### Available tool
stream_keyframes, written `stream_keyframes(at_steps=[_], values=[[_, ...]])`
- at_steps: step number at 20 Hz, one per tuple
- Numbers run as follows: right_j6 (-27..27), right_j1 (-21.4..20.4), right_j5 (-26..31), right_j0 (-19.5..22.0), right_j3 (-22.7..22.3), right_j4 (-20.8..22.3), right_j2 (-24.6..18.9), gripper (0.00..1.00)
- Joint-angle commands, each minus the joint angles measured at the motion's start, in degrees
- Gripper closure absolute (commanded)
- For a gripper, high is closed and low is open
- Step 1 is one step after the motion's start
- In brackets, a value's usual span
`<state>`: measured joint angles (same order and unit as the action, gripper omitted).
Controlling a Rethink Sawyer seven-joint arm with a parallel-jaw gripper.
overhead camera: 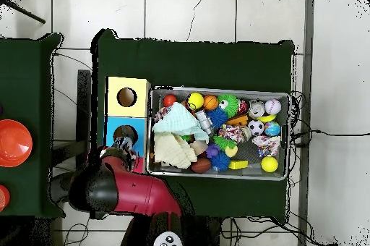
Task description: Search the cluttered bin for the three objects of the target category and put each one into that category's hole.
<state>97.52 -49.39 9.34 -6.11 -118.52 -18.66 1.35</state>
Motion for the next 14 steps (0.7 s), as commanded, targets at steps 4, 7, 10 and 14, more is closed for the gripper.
stream_keyframes(at_steps=[4,7,10,14], values=[[14.32,2.54,-3.72,0.17,2.43,-2.84,-0.58,1.0],[14.7,2.51,-3.68,0.41,2.21,-3.25,-0.92,0.0],[14.87,2.44,-3.53,0.46,2.07,-3.49,-1.01,0.0],[14.31,2.58,-4.25,0.7,1.83,-3.11,-1.21,0.0]])
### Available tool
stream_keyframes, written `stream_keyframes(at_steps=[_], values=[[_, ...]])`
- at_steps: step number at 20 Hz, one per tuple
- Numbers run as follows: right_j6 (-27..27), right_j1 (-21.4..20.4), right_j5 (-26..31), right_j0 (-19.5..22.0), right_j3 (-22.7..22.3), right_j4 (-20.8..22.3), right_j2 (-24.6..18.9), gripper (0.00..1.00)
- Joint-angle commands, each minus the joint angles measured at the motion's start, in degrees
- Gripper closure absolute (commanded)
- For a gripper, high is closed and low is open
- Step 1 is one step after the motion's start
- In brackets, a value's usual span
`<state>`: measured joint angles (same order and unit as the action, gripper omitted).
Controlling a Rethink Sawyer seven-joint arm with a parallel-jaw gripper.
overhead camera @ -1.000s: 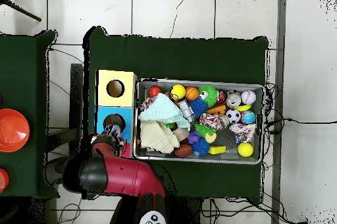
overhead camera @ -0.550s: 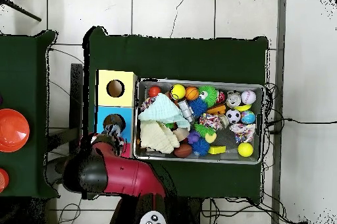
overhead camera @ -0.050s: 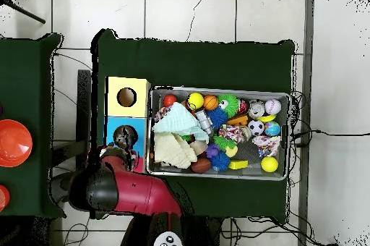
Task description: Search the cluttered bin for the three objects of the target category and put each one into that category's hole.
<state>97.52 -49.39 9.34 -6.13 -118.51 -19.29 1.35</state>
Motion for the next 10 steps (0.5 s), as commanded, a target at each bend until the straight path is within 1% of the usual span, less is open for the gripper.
stream_keyframes(at_steps=[1,8,10], values=[[14.33,2.63,-4.58,1.02,1.67,-2.49,-1.68,0.0],[13.83,2.64,-3.66,0.68,2.23,-2.37,-1.27,0.0],[13.0,2.66,-2.17,0.39,2.67,-1.96,-0.67,0.0]])
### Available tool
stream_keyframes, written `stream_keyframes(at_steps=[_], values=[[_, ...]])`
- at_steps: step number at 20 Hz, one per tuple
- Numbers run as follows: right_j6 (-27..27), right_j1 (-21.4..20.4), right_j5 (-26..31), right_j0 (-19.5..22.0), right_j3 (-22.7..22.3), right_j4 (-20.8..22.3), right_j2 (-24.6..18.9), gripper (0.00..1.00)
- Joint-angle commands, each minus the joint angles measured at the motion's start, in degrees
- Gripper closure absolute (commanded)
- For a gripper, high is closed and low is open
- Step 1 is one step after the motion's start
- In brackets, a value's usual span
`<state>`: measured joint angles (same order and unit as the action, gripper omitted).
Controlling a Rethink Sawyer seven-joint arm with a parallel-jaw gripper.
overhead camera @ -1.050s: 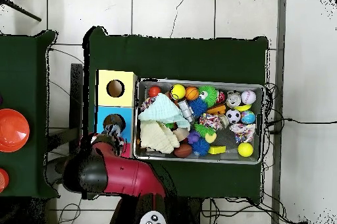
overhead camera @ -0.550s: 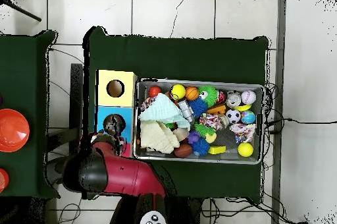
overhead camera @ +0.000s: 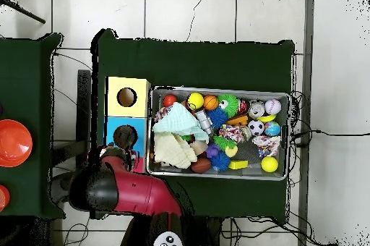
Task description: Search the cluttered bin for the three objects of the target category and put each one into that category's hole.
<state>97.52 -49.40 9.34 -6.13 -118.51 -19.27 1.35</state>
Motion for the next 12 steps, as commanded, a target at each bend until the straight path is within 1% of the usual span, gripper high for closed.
stream_keyframes(at_steps=[1,4,7,9,12], values=[[12.02,2.67,-0.36,-0.01,3.38,-1.41,0.33,0.0],[9.43,2.32,4.05,-0.14,4.62,0.66,2.83,0.0],[6.16,1.68,7.6,1.06,5.66,3.14,4.18,0.0],[4.08,1.01,8.74,2.8,5.62,4.25,3.48,0.0],[2.2,-0.1,8.66,5.92,4.34,5.57,1.67,0.0]])
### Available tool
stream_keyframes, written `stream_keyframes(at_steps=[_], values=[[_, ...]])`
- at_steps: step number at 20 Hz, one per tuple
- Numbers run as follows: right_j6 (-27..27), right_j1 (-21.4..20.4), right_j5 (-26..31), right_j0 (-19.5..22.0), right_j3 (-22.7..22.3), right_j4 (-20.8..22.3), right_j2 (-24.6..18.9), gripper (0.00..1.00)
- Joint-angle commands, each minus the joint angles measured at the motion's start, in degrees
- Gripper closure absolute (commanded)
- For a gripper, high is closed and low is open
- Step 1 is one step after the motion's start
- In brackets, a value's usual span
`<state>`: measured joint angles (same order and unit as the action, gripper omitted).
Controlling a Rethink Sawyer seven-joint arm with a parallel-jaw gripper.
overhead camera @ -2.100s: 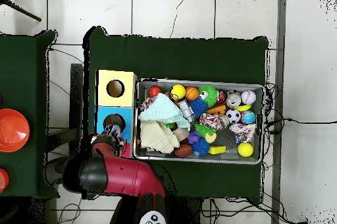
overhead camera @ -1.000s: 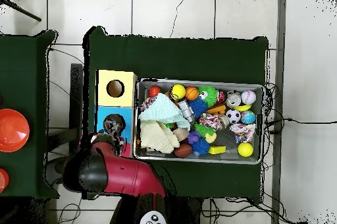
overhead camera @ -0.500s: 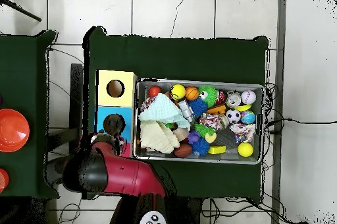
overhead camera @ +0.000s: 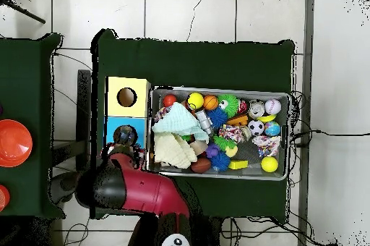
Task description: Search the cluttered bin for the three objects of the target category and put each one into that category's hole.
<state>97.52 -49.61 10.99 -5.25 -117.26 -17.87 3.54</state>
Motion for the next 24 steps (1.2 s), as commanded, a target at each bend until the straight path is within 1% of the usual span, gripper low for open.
stream_keyframes(at_steps=[1,5,8,10,11,14,17,20,22,24], values=[[1.61,-0.34,6.84,6.31,2.49,4.64,-1.38,0.0],[-0.38,-1.57,7.52,10.37,1.08,6.85,-3.86,0.0],[-1.64,-1.95,8.59,12.69,0.96,9.25,-4.01,0.0],[-3.34,-1.92,8.0,15.43,0.42,11.22,-5.42,0.0],[-3.96,-1.91,6.73,17.26,-0.22,12.18,-6.7,0.0],[-5.71,-2.49,5.82,22.36,-1.04,15.23,-9.47,0.0],[-7.24,-2.32,5.95,25.97,-0.25,19.02,-11.15,0.0],[-8.67,-1.77,4.67,31.24,-0.43,23.15,-14.01,0.0],[-9.67,-2.02,4.82,34.0,0.22,26.22,-14.61,0.0],[-11.13,-2.02,5.48,37.27,0.46,29.08,-16.09,0.0]])
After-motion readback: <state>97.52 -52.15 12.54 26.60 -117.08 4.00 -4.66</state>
